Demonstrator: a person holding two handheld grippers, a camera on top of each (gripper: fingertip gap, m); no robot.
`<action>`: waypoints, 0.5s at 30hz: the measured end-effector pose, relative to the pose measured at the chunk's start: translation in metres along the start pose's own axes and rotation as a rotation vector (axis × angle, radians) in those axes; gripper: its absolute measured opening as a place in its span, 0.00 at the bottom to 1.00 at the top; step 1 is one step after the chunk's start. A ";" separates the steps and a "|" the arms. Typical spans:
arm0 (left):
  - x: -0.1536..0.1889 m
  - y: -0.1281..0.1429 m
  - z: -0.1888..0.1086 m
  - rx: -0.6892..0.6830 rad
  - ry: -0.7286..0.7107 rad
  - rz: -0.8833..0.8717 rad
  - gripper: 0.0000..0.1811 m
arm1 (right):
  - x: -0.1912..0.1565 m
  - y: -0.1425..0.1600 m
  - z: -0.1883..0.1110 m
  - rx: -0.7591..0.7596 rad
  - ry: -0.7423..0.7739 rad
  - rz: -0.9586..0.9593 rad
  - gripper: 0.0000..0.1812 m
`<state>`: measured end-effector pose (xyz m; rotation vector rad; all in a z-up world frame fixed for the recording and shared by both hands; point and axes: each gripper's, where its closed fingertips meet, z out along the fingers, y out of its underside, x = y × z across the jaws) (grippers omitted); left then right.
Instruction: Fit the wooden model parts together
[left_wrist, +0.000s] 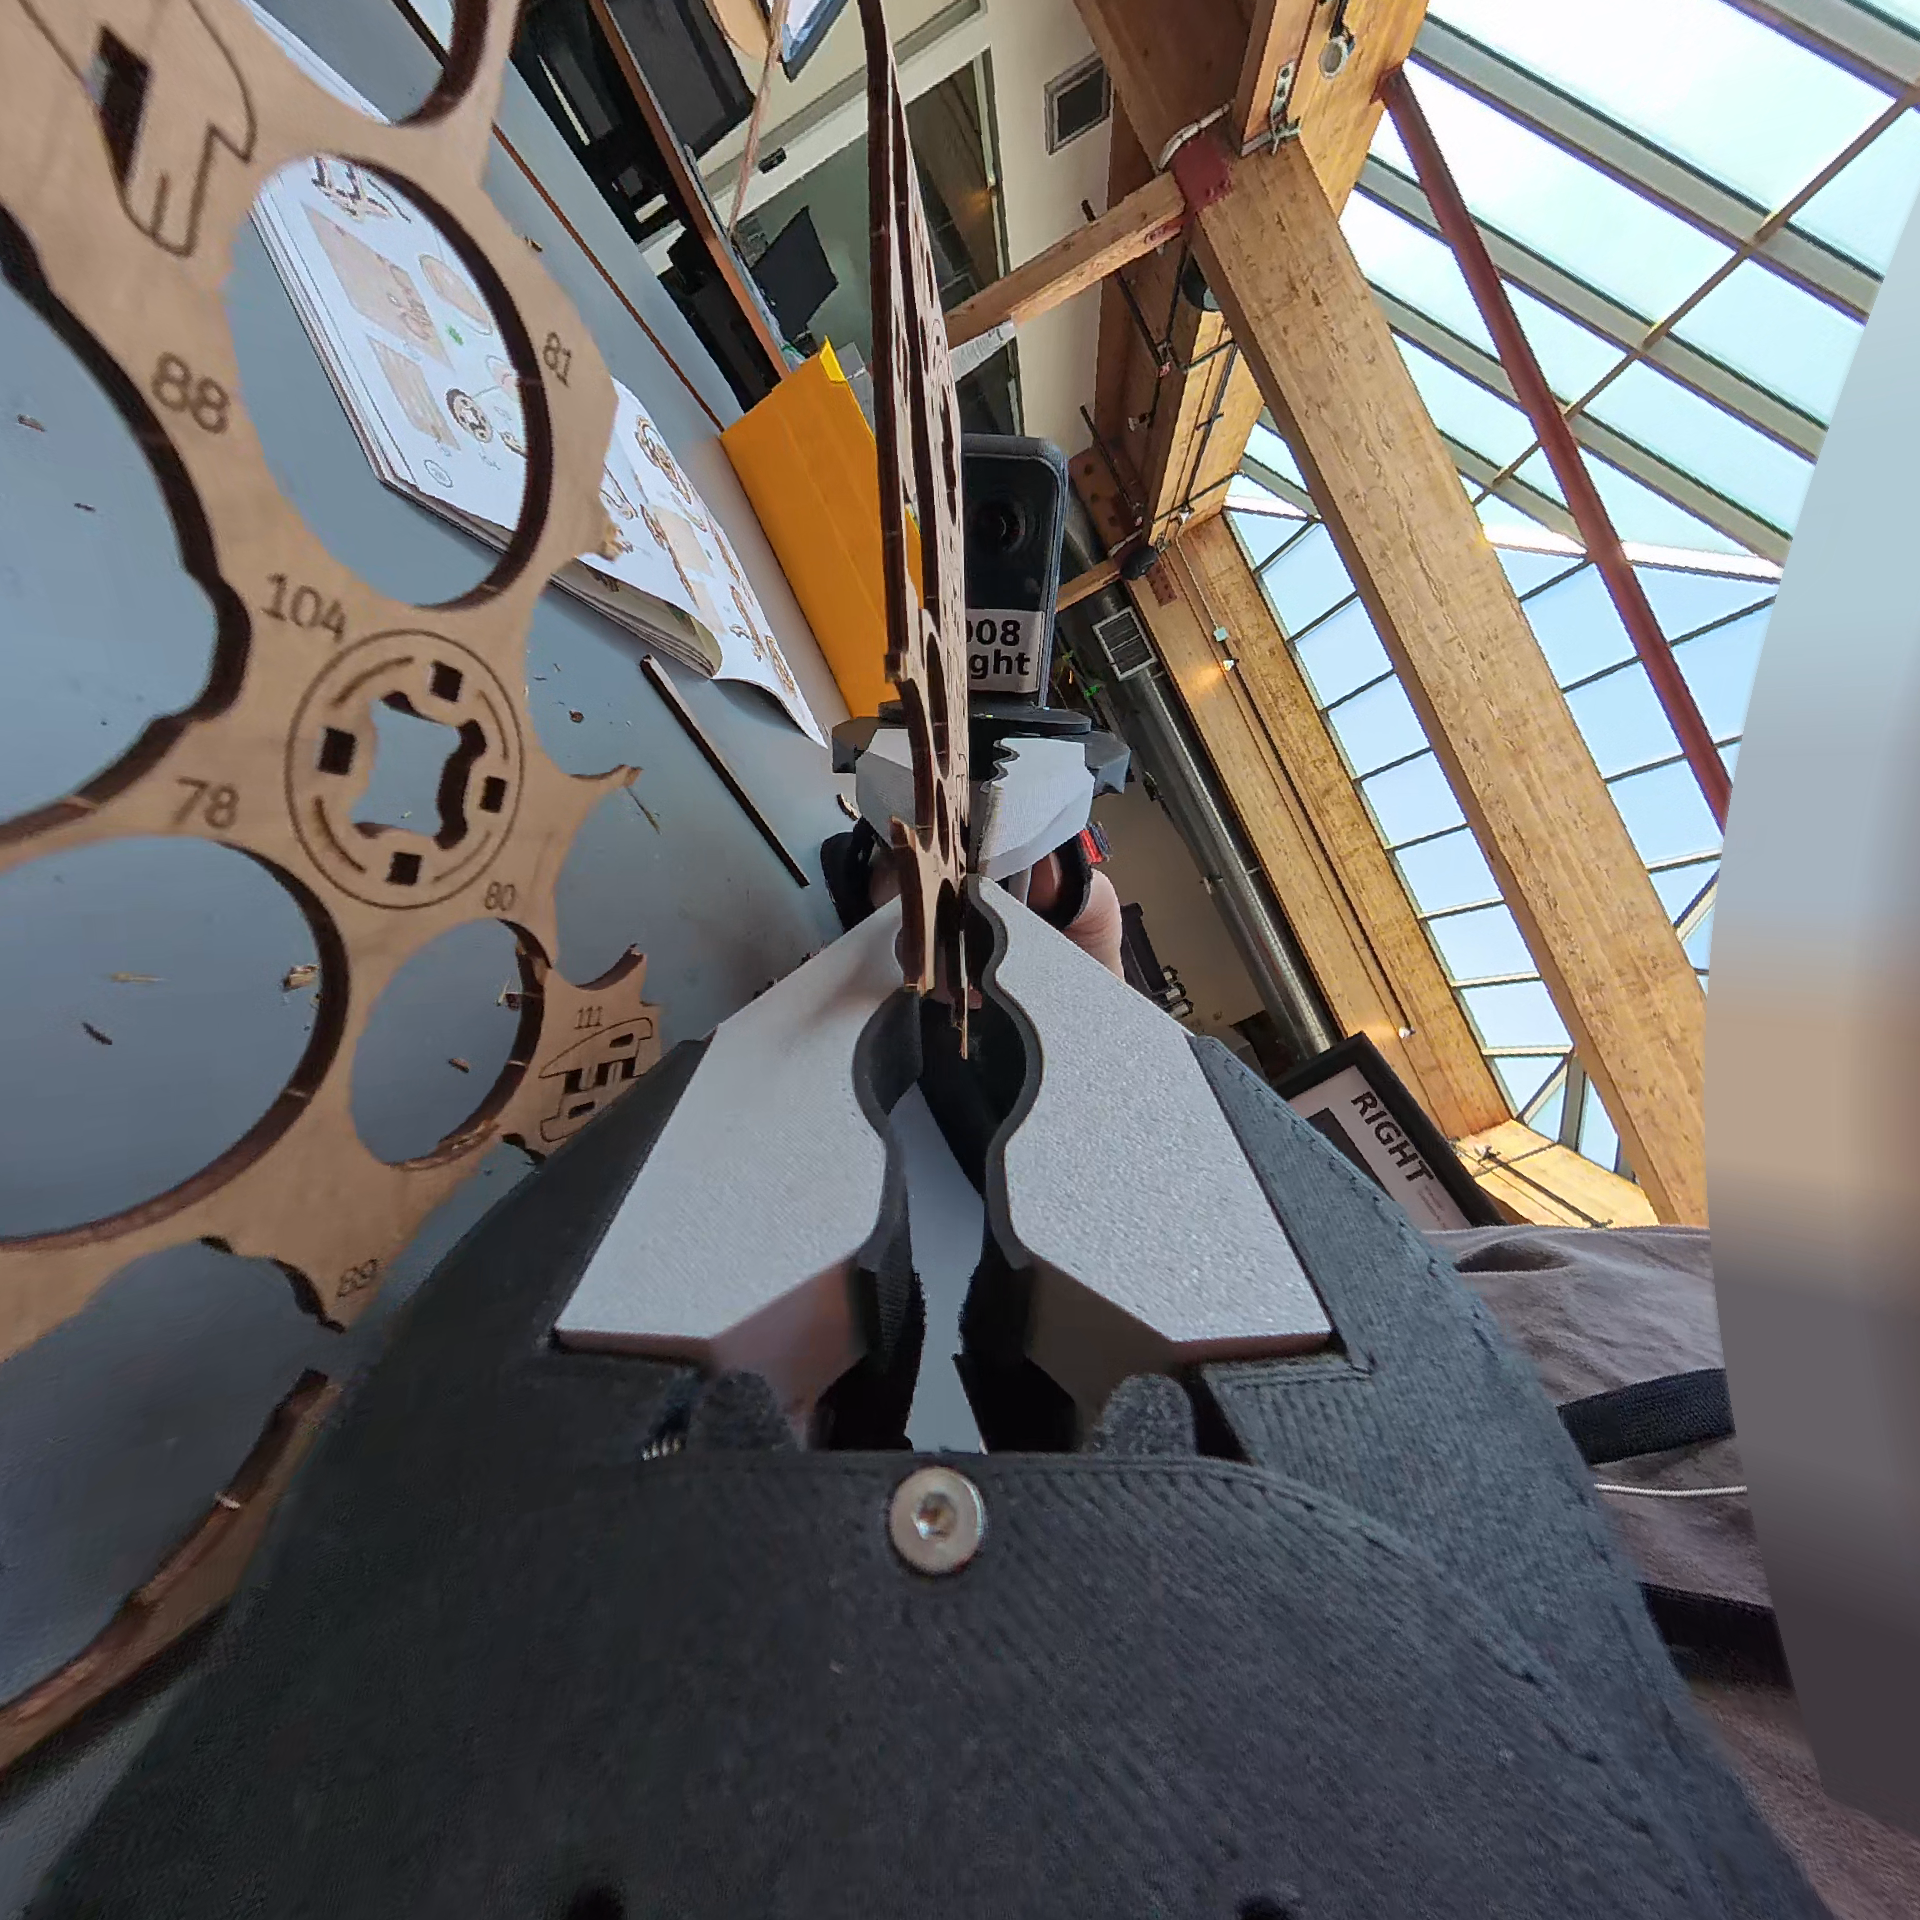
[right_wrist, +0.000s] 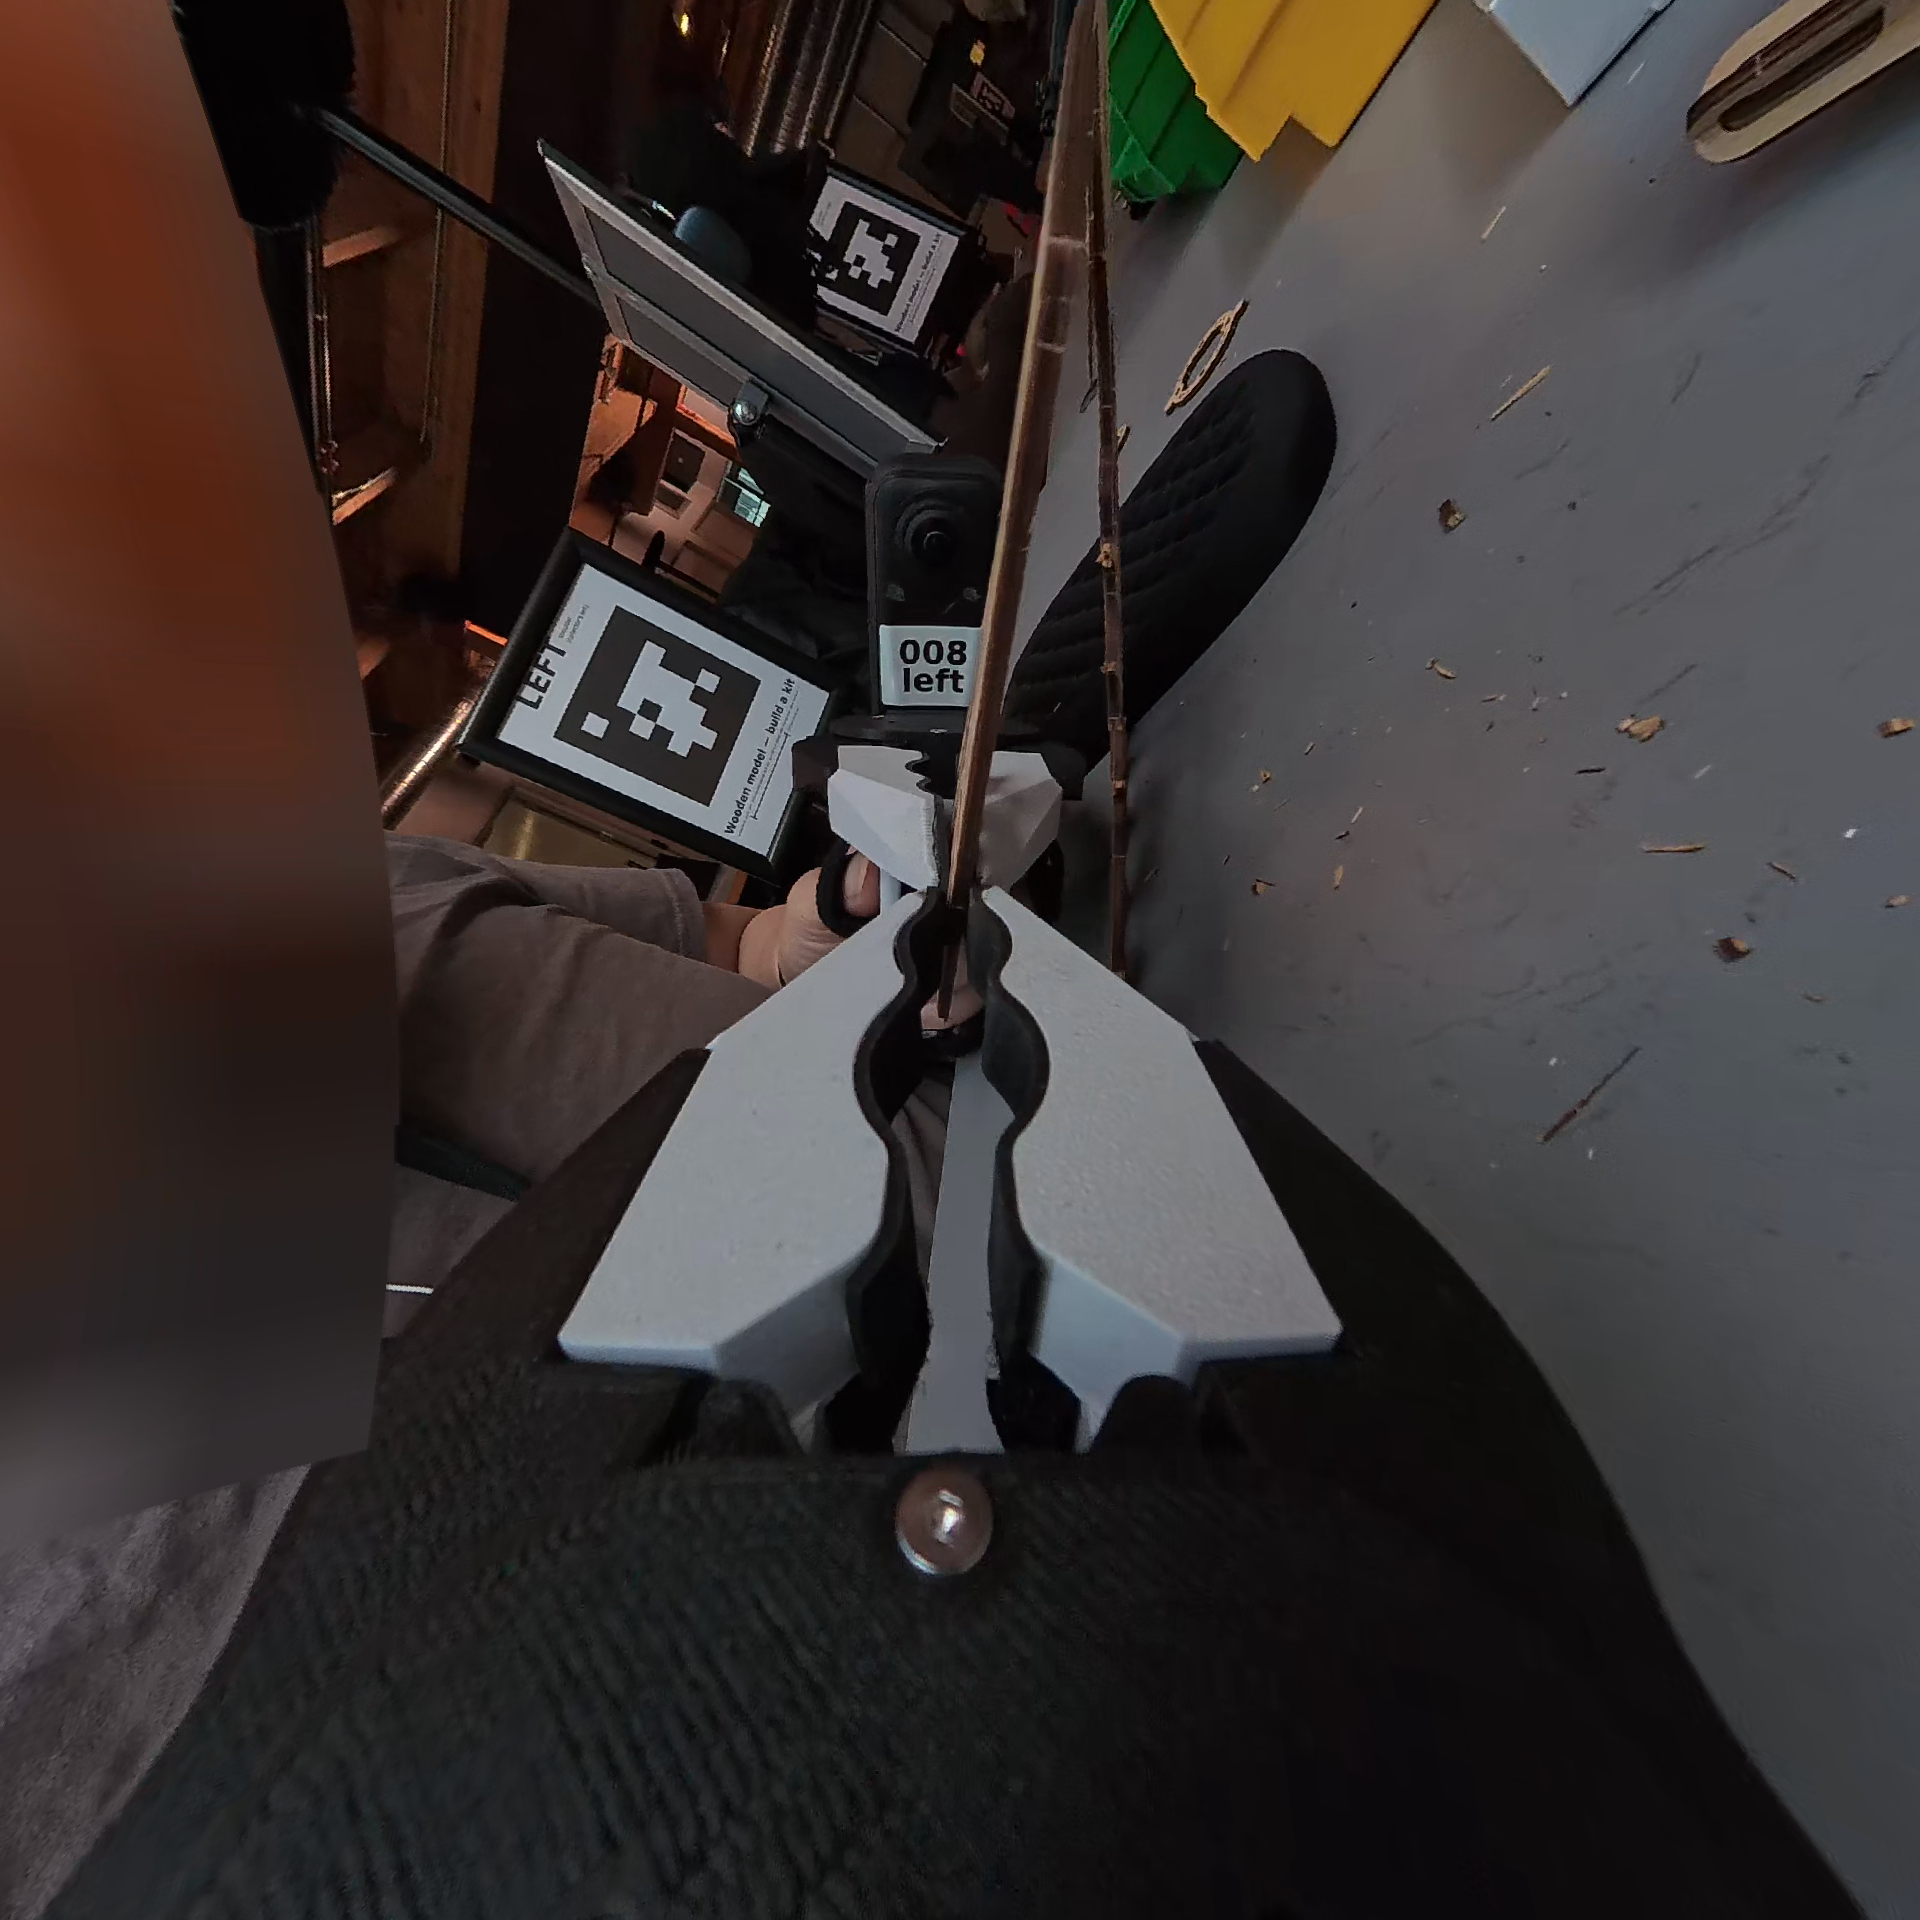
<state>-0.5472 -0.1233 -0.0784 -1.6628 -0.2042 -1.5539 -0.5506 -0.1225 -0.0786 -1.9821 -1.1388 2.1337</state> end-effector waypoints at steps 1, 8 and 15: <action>0.000 0.000 0.000 -0.002 -0.005 0.003 0.00 | 0.001 0.000 0.000 0.000 0.001 0.002 0.01; -0.006 0.002 0.000 -0.010 -0.047 0.004 0.00 | 0.009 0.003 0.000 -0.023 0.072 -0.030 0.02; -0.010 0.003 0.000 -0.015 -0.081 -0.001 0.00 | 0.015 0.005 0.001 -0.033 0.127 -0.067 0.03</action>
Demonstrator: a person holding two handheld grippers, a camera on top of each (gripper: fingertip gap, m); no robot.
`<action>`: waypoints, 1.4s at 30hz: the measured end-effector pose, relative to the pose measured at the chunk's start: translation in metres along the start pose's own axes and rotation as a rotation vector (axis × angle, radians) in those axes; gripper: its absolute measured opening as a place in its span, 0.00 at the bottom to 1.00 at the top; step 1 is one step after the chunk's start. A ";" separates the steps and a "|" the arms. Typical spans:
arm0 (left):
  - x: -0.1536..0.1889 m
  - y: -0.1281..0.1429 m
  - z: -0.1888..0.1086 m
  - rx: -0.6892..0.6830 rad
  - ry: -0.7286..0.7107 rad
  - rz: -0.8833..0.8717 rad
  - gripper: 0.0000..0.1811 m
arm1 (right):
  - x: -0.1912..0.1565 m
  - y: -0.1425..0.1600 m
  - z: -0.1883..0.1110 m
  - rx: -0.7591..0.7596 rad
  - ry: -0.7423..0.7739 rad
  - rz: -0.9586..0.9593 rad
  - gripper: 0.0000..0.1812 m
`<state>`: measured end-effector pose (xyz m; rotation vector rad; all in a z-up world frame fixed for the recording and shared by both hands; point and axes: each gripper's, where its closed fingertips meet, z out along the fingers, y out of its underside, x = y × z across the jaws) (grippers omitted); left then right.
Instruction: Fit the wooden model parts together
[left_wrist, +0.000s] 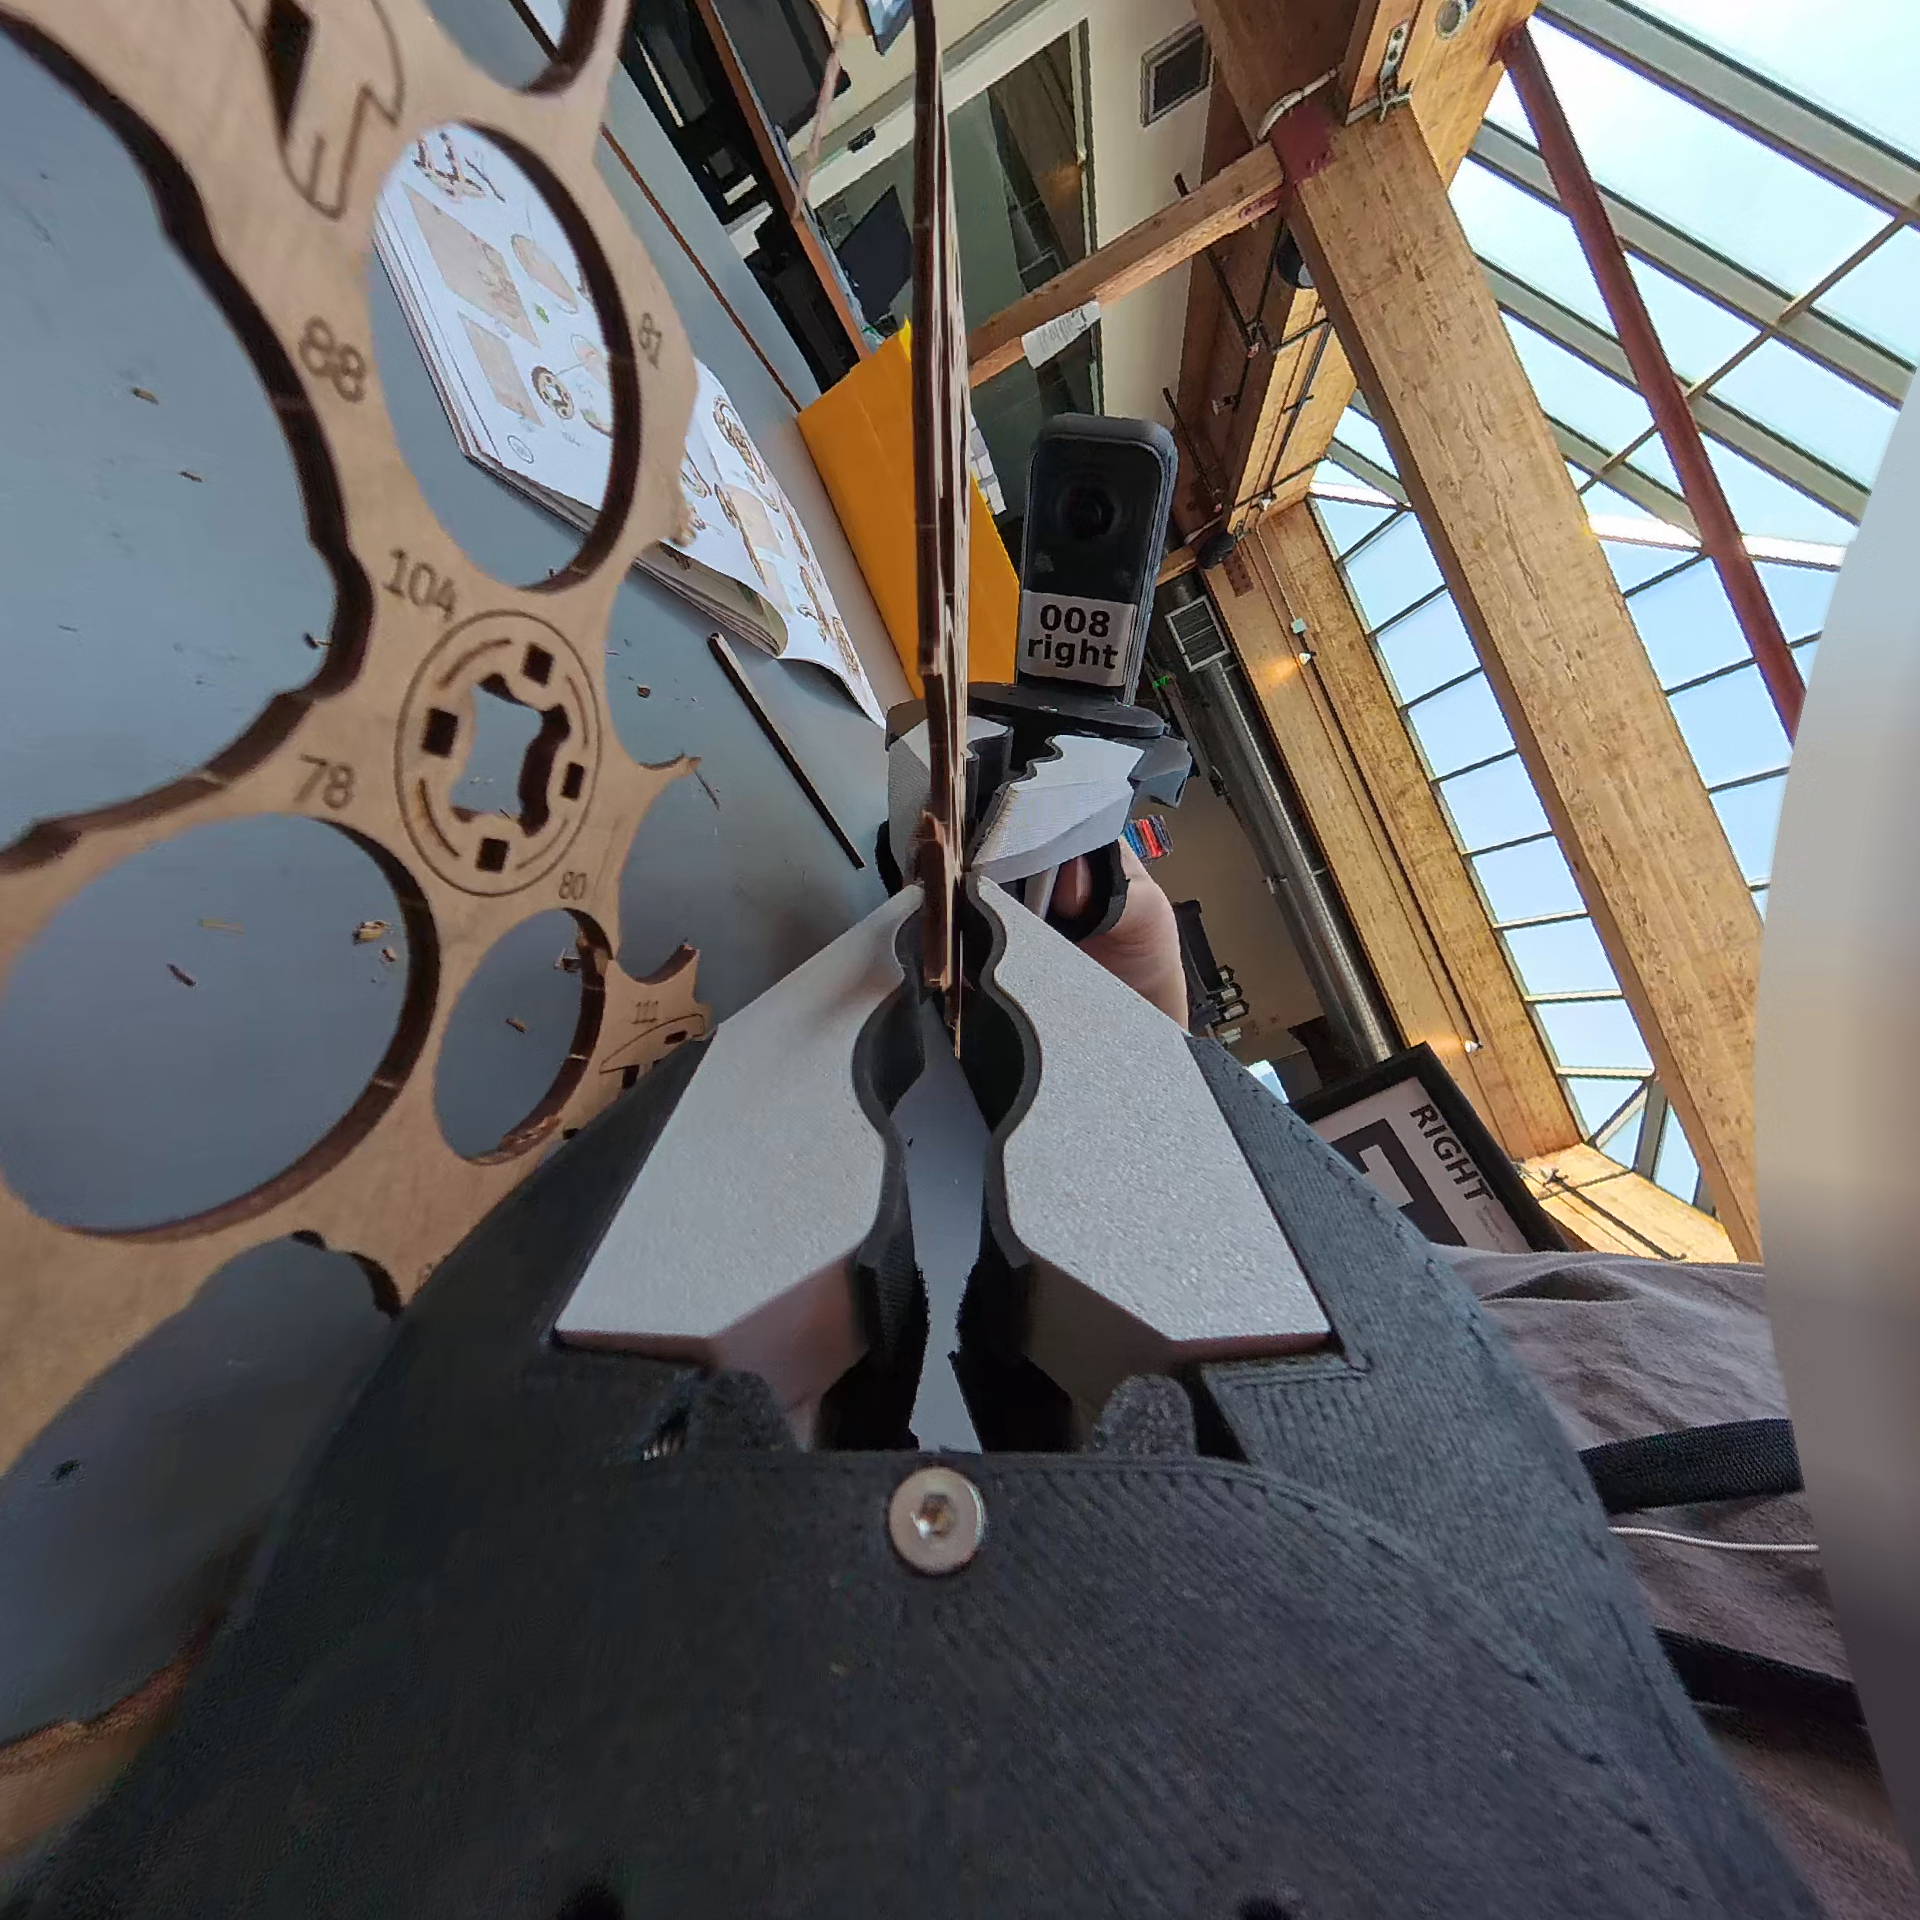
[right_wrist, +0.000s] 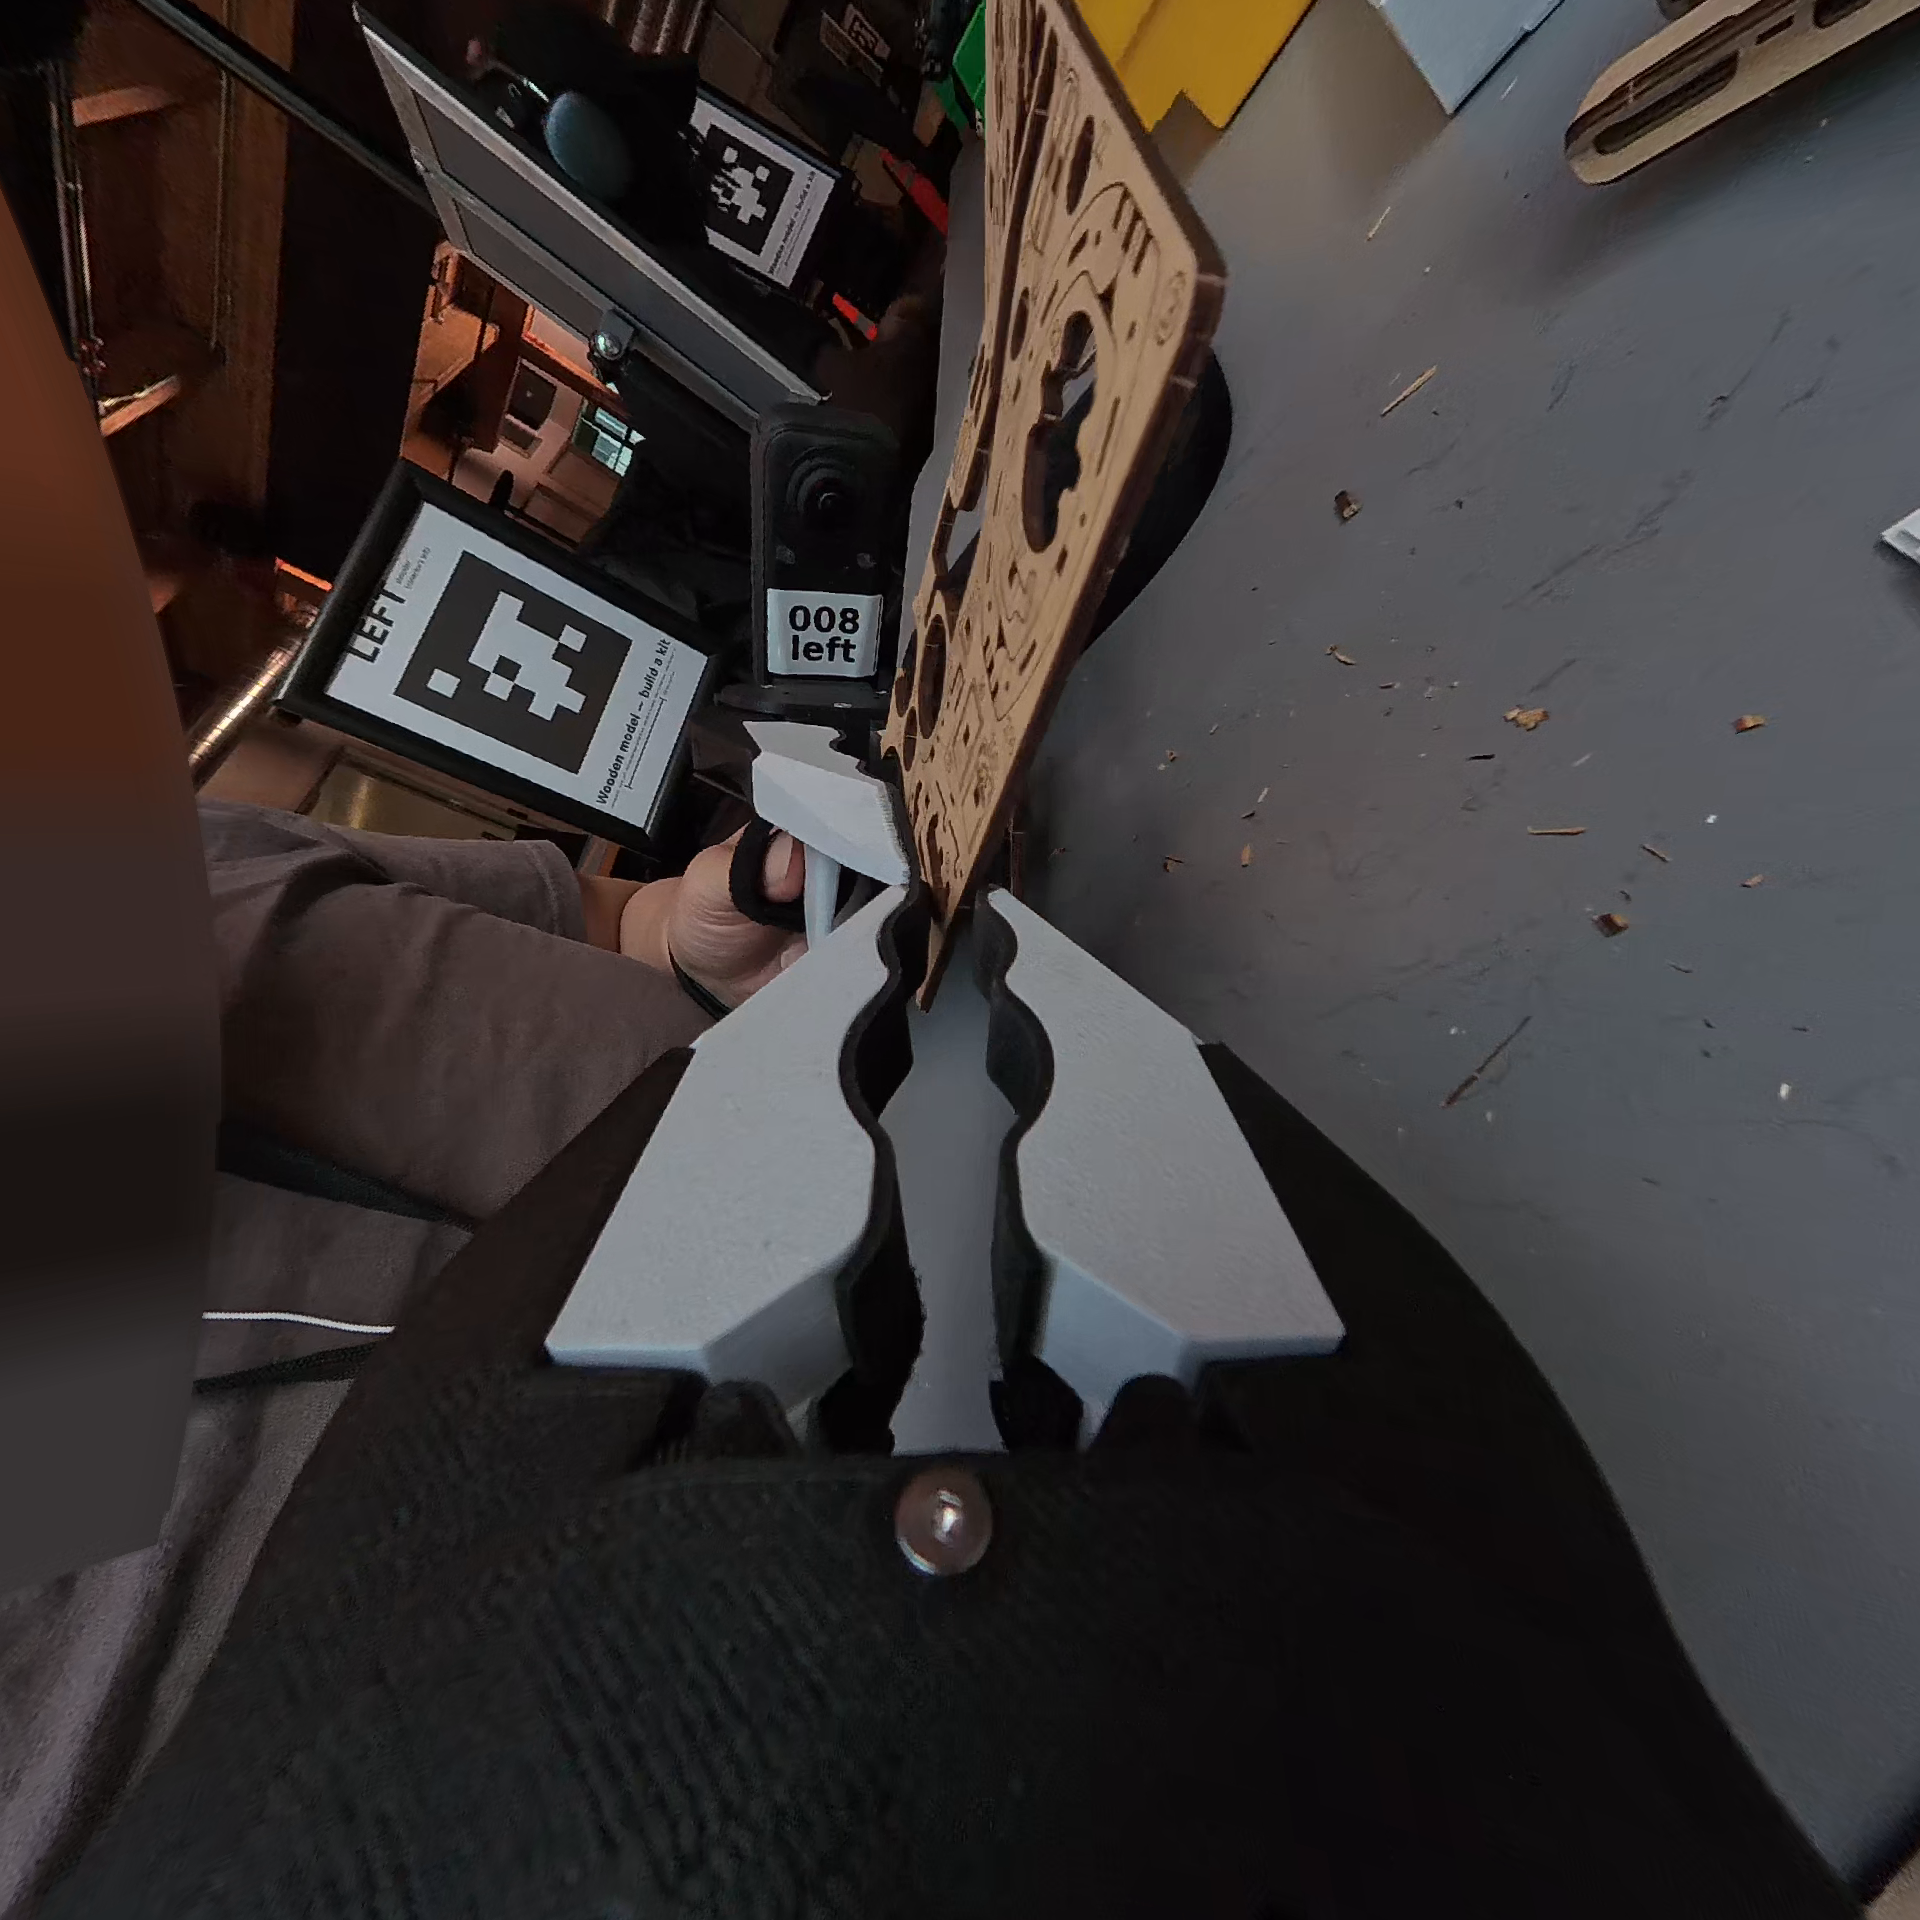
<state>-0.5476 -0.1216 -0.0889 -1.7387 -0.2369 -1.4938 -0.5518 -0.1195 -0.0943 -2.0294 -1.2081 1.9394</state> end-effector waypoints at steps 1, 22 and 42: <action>-0.001 0.000 0.000 0.001 -0.002 -0.011 0.00 | 0.001 0.001 0.001 0.001 0.008 0.002 0.03; 0.004 -0.006 -0.002 0.051 0.003 0.064 0.00 | -0.007 -0.004 0.005 0.252 -0.055 0.149 0.02; -0.001 -0.004 -0.002 0.039 -0.005 0.042 0.02 | -0.009 0.001 0.009 0.295 -0.016 0.049 0.00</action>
